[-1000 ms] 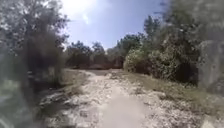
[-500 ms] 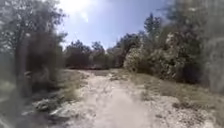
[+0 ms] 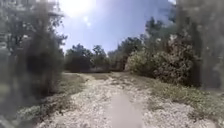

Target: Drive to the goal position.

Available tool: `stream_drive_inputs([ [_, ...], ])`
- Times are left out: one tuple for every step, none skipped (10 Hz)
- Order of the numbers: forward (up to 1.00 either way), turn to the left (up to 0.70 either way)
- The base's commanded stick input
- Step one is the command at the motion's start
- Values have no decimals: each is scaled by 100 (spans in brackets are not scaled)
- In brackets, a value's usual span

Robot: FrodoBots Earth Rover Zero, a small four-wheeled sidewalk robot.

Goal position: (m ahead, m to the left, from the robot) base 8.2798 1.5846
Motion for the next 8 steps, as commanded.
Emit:
stream_drive_inputs([
  [70, 0],
  [70, 0],
  [70, 0],
  [70, 0],
  [70, 0],
  [70, 0],
  [70, 0],
  [70, 0],
])
